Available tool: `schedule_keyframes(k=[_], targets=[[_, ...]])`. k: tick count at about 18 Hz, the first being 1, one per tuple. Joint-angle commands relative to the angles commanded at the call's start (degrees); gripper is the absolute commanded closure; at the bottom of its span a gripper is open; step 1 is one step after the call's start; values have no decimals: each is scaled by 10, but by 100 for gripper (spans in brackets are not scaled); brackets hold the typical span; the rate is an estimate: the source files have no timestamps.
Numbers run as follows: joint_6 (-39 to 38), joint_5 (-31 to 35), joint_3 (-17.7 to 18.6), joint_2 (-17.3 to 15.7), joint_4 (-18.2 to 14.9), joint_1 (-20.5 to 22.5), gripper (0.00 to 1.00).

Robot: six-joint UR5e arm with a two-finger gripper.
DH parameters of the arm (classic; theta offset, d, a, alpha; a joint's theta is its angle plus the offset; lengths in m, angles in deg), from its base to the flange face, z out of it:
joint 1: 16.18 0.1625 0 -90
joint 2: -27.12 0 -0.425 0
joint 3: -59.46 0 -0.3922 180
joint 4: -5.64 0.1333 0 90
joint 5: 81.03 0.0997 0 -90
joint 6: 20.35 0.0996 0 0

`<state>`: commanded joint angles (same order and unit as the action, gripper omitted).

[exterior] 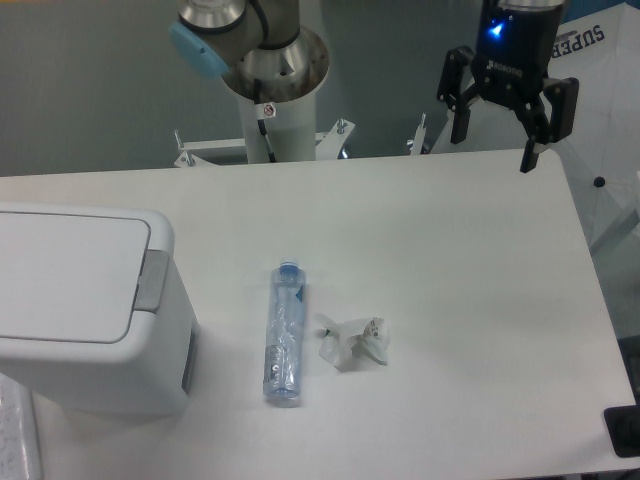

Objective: Open the trash can
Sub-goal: 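Move the open gripper across the table toward the white trash bin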

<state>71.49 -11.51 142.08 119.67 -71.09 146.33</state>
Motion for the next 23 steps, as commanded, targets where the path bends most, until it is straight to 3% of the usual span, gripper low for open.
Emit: schedule_keyframes(k=[6, 19, 23], targets=[[-24, -2, -3, -2, 0, -2, 0], [-278, -51, -12, -11, 11, -20, 0], [-411, -49, -14, -6, 50, -68, 0]])
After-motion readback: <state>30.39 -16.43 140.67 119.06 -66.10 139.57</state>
